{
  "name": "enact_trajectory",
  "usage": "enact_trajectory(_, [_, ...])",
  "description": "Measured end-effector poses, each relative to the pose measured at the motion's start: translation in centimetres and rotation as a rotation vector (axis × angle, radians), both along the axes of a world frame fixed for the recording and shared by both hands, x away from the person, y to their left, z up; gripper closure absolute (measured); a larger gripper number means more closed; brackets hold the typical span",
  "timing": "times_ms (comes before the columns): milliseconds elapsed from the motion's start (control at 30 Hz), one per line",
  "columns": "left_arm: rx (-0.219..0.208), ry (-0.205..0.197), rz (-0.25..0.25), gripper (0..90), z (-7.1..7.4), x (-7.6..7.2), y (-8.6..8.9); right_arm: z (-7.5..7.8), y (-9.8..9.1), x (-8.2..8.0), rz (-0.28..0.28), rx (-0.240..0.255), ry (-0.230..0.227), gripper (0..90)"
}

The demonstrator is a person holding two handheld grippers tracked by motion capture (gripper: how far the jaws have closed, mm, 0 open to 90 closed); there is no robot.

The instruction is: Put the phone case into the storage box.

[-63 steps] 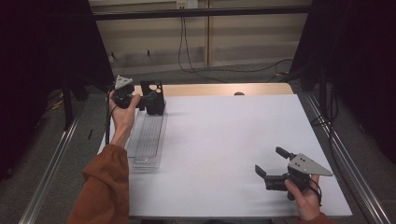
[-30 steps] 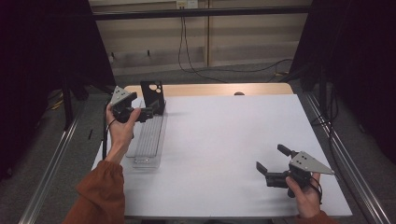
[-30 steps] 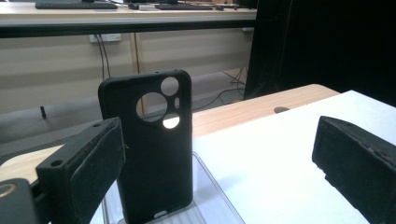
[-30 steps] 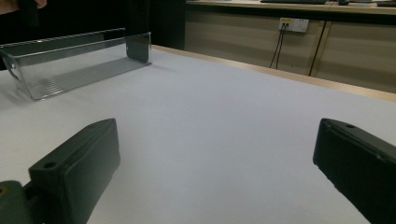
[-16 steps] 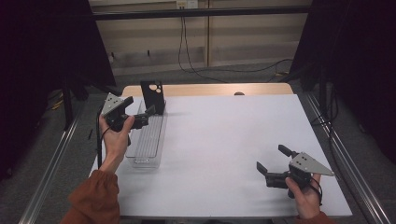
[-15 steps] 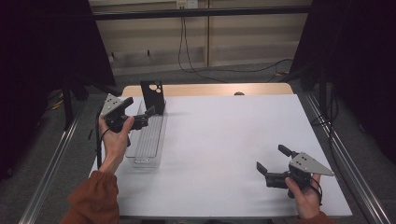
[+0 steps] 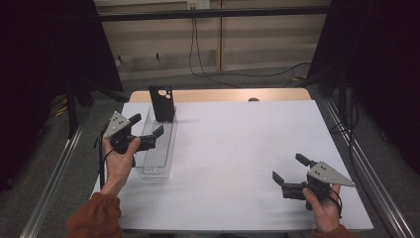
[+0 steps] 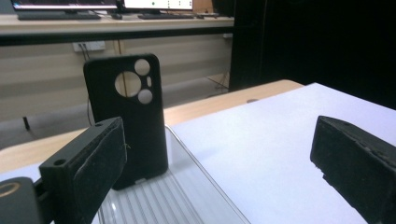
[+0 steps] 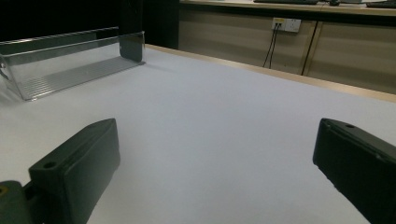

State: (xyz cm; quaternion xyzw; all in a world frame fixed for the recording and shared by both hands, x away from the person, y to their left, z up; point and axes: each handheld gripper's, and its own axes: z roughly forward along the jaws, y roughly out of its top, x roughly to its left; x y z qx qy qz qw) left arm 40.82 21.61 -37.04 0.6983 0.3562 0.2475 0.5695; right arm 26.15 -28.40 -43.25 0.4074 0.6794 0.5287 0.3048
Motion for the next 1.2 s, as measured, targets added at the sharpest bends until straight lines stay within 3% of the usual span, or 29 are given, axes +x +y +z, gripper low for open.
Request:
enact_trajectory(233, [-0.046,0.007,0.019,3.6,-0.2,-1.1,0.8,0.0,-0.1,0.0,-0.002,-0.002,0.0,0.4])
enact_trajectory(367, [-0.031,-0.007,0.026,3.6,-0.2,-1.6,1.1,0.0,-0.1,0.0,-0.004,0.001,0.001,0.5])
enact_trajectory(467, [-0.063,0.02,0.036,3.6,-0.4,-1.9,1.6,0.0,-0.1,-0.1,-0.004,-0.001,0.002,0.5])
enact_trajectory(567, [-0.025,-0.007,0.052,3.7,-0.7,-2.3,1.8,0.0,-0.1,-0.1,-0.004,0.0,0.004,0.4])
enact_trajectory(833, [-0.042,-0.007,0.073,3.6,-1.1,-3.9,2.4,-0.1,-0.2,-0.1,-0.006,0.001,0.005,0.5])
enact_trajectory(1200, [-0.027,-0.023,0.091,3.6,-2.0,-5.9,3.2,0.0,-0.2,-0.2,-0.008,0.003,0.006,0.4])
